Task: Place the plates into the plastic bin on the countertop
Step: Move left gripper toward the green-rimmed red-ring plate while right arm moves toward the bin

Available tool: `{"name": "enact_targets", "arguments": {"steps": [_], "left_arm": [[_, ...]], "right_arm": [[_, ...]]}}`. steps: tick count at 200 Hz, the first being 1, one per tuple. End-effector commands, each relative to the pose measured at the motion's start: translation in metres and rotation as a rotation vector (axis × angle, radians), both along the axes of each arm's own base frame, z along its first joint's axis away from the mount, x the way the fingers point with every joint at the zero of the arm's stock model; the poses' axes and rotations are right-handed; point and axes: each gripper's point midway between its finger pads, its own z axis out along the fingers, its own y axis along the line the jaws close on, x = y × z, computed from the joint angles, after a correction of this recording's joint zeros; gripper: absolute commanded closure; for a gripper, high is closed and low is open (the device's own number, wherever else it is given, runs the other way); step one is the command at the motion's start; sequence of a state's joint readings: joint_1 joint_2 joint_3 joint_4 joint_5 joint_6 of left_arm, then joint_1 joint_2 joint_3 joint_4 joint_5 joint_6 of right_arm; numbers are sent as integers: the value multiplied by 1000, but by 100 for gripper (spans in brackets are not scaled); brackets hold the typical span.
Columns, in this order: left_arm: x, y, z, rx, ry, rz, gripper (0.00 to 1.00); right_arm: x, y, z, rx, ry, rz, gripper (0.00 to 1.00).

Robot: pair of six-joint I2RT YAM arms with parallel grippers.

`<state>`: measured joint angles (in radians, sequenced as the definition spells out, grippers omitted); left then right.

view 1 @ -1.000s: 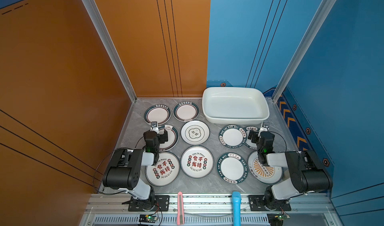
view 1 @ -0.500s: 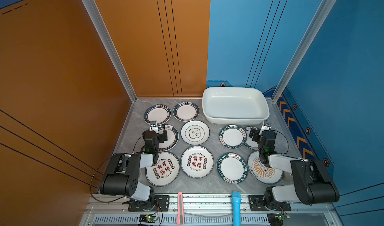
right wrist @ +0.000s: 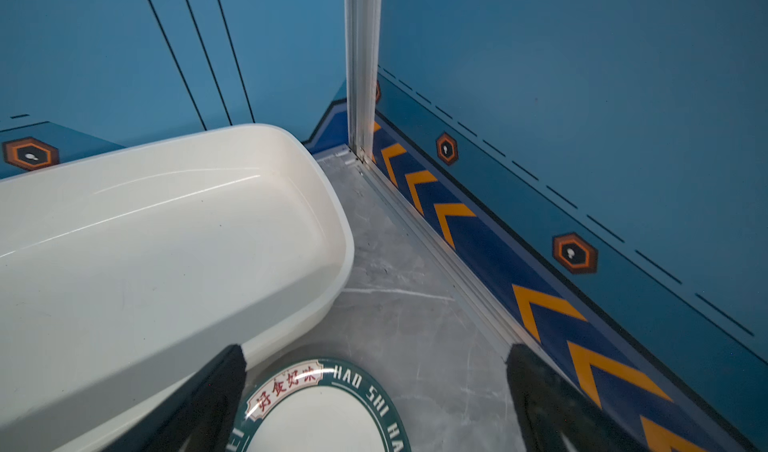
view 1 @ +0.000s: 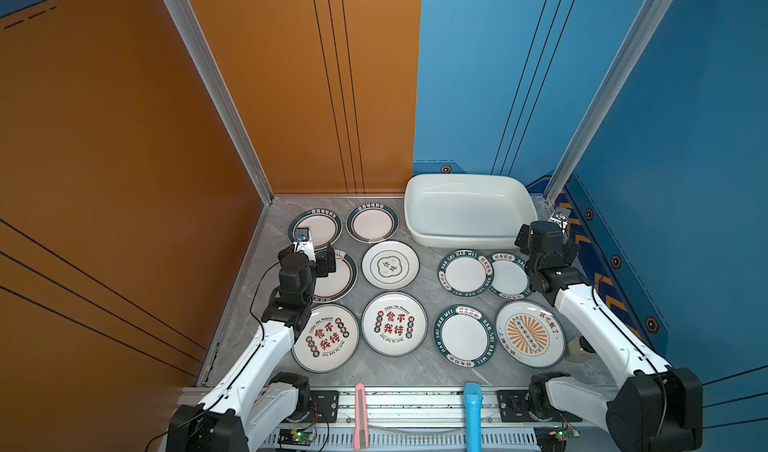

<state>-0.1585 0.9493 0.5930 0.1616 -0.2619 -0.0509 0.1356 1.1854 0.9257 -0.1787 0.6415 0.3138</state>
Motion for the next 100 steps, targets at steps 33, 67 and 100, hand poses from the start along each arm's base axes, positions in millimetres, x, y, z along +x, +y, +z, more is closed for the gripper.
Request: {"name": "enact_targets", "arguments": {"steps": [33, 67, 100], "left_arm": [[-39, -5, 6, -118, 271, -13, 2], [-44, 2, 14, -327, 235, 57, 2], [-40, 16, 2, -539, 313, 168, 2]], "right_arm": [[-15, 10, 35, 193, 51, -52, 0], [-25, 14, 53, 283, -42, -51, 0], [-27, 16, 50, 245, 57, -30, 0]]}}
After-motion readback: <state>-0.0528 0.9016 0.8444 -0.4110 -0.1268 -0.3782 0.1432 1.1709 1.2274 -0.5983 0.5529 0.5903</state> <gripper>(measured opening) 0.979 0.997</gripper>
